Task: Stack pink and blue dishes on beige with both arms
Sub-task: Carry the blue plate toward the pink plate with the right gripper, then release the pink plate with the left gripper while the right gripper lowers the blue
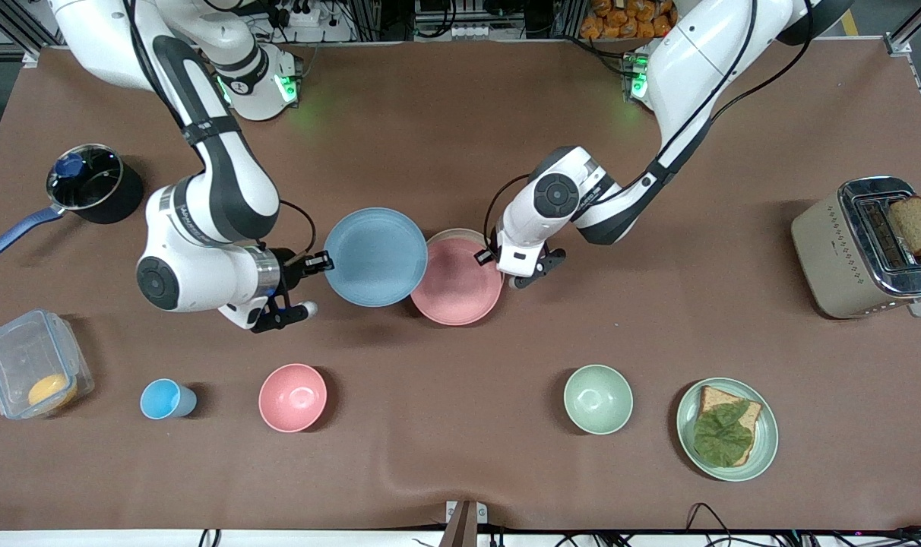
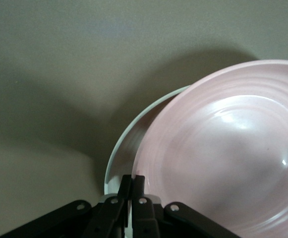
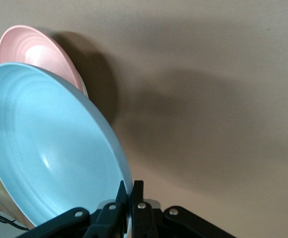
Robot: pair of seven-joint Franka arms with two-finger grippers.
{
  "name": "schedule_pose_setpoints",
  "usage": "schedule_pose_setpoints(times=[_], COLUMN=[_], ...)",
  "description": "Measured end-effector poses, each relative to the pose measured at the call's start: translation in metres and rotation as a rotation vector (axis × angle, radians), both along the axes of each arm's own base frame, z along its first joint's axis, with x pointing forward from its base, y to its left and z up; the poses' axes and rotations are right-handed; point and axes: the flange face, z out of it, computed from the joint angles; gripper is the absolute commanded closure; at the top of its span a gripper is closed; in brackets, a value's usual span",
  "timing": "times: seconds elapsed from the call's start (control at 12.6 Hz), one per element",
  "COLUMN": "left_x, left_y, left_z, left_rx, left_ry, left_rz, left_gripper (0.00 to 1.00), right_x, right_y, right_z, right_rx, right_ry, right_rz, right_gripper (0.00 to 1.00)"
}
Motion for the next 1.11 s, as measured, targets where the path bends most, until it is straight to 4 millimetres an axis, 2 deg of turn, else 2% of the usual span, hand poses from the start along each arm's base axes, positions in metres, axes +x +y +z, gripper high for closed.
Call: schedule_pose_setpoints(times=[0.48,1.11], left_x=[-0.013,-0.018], left_y=[-0.007,0.004], left_z=[0.001,0.01], left_rx=[0.012,0.071], left_ry=[0.004,0.023], left_rz=[-0.01,-0.02], left_gripper=[1.0,1.0], right_x=[0.007,0.006], right_y=[-0.026,-0.025], right_z=[0.0,-0.002], right_rx=[0.004,0.005], right_ry=[-0.009,-0.006], right_rz=[-0.018,-0.015], right_gripper=[1.0,1.0])
